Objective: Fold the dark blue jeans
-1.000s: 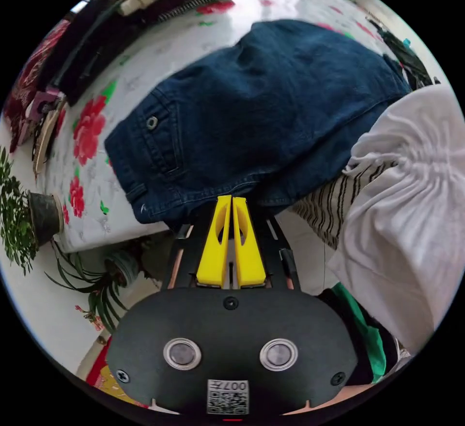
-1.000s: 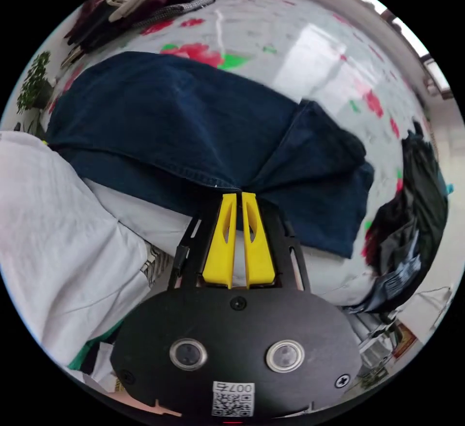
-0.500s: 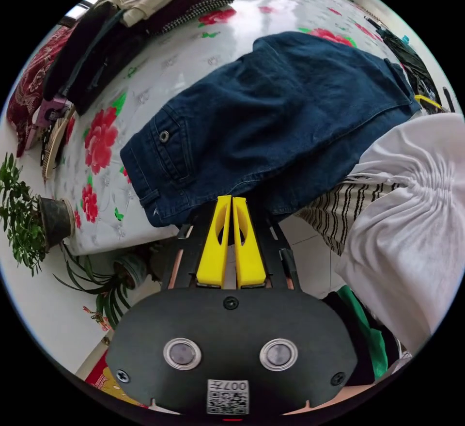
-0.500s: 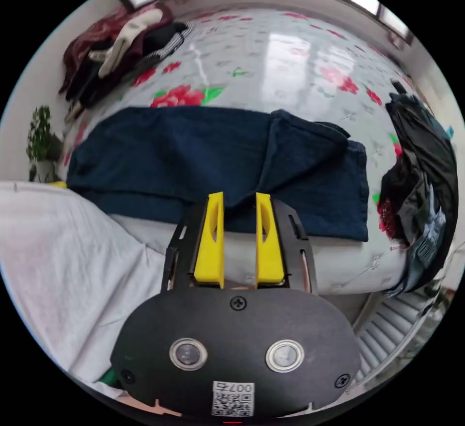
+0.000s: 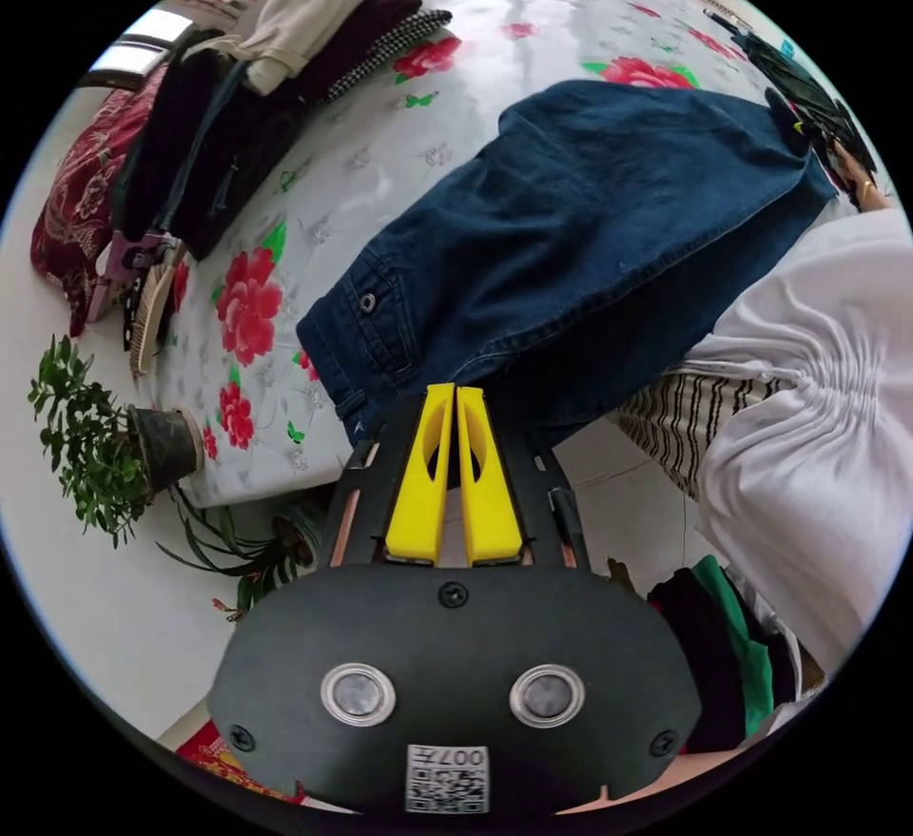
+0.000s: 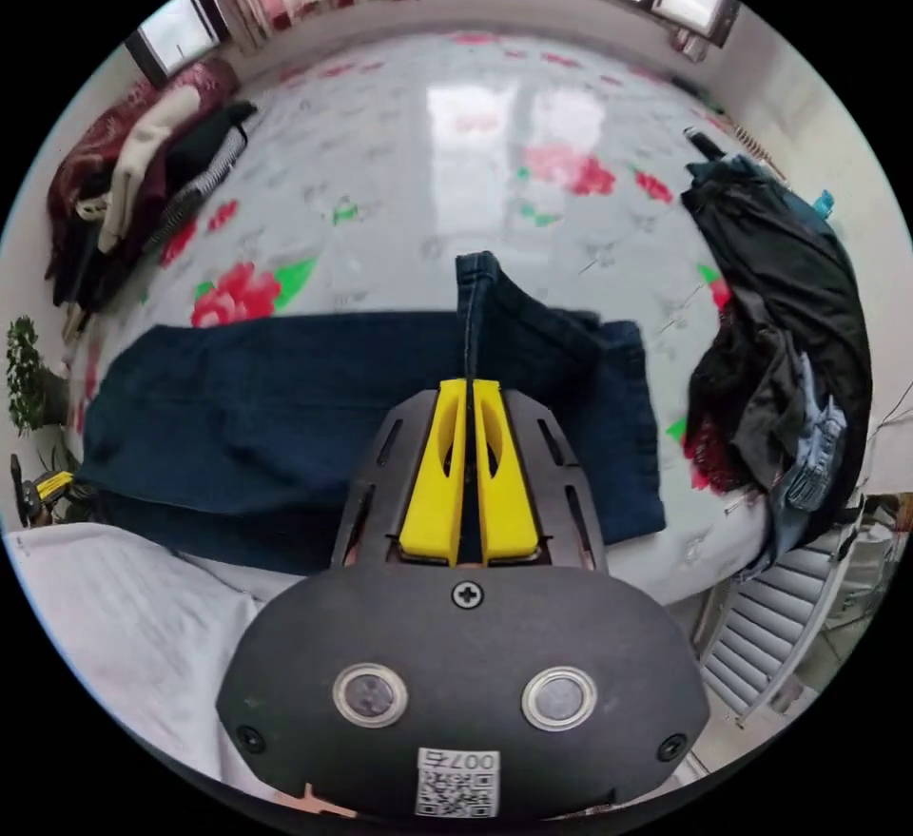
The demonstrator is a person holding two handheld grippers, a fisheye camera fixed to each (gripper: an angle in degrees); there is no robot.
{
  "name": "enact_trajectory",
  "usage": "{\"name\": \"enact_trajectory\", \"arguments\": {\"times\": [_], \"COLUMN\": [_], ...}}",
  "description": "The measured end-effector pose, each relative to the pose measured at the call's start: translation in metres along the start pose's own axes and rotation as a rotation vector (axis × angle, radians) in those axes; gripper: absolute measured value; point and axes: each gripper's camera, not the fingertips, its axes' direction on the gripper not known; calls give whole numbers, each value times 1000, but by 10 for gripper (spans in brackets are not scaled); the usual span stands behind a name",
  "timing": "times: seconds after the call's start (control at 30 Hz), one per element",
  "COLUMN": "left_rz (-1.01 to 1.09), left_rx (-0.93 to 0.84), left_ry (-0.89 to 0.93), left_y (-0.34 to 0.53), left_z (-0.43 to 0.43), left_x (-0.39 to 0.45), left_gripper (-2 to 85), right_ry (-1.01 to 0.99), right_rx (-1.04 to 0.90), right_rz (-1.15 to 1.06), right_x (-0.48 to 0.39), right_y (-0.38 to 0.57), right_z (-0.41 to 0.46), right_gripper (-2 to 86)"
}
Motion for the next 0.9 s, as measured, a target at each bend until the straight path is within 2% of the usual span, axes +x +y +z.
{"name": "enact_trajectory", "arguments": {"times": [0.07, 0.17, 0.23, 0.33, 0.43, 0.5, 0.57, 0.7, 0.77, 0.87, 0.9], "left_rz": [-6, -1, 32, 84, 100, 100, 107, 15, 11, 77, 59], "left_rx": [50, 102, 8, -181, -251, -248, -232, -144, -114, -207, -228], "left_ry": [-45, -34, 19, 117, 109, 96, 91, 65, 47, 92, 108], "left_y": [5, 12, 9, 4, -2, -3, 0, 10, 13, 18, 21], "left_z": [-30, -55, -31, 27, 35, 21, 8, -37, -53, -40, -38], "left_x": [6, 18, 32, 57, 65, 62, 58, 38, 32, 36, 34], "left_gripper": [-10, -10, -10, -10, -10, -10, -10, -10, -10, -9, -9], "right_ry": [-133, -214, -254, -341, -427, -473, -418, -377, -339, -290, -291], "right_rx": [212, 349, 299, -4, 53, 136, 181, 254, 169, -39, -13], "right_rz": [58, 135, 231, 584, 744, 724, 581, 523, 598, 695, 698], "right_x": [37, 76, 98, 142, 161, 165, 158, 155, 166, 178, 179], "right_y": [14, 44, 62, 96, 120, 119, 109, 109, 115, 120, 119], "right_z": [-58, -80, -50, 38, 48, 32, 5, -14, 5, 43, 40], "right_gripper": [1, -1, -2, -2, -2, -2, -2, -3, -2, 1, 2]}}
